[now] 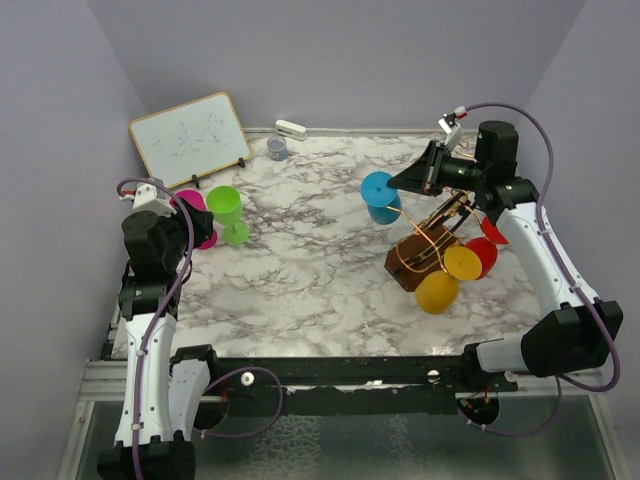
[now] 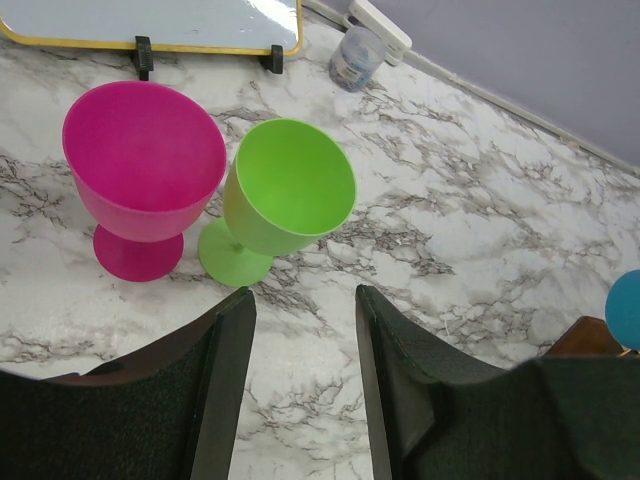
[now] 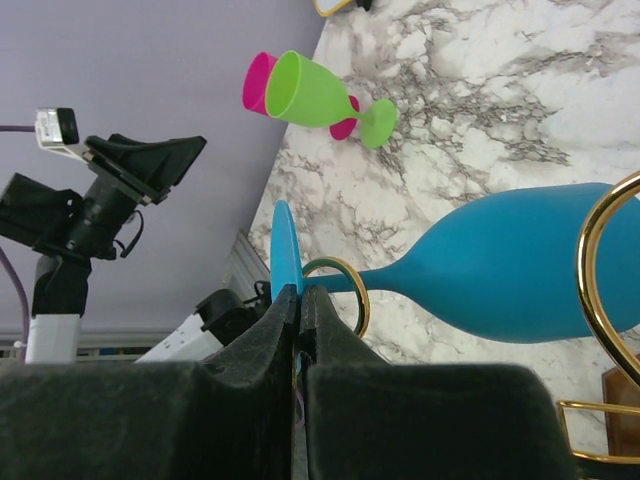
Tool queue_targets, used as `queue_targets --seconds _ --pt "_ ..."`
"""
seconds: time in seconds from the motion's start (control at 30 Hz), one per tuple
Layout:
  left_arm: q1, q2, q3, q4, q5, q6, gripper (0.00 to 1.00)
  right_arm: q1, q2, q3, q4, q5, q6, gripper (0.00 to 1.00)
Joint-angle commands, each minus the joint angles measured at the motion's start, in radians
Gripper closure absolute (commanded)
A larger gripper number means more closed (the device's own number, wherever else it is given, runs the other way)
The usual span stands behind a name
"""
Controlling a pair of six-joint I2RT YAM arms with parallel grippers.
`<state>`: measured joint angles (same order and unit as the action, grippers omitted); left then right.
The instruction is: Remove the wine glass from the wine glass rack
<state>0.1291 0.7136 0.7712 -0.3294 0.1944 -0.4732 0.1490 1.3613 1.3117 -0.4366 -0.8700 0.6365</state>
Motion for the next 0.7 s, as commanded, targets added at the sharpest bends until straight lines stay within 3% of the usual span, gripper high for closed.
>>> queue_targets --seconds 0.0,0.2,0.37,0.67 --pt "-0.002 -0.004 -0.002 0.024 0.022 -0.004 0.52 0.003 -0.017 -0.029 0.135 -0.088 0.081 0.99" --pt "-0.002 -0.001 -0.004 0.025 0.031 -0.007 0.45 0.003 -0.023 -0.060 0.192 -0.133 0.127 0.99" --pt "-0.002 0.001 -0.004 0.025 0.034 -0.008 0.44 0.003 -0.033 -0.061 0.179 -0.139 0.125 0.99" --pt "-0.002 0.008 -0.003 0.024 0.034 -0.006 0.44 0.001 -0.099 -0.046 0.030 -0.056 0.041 0.99"
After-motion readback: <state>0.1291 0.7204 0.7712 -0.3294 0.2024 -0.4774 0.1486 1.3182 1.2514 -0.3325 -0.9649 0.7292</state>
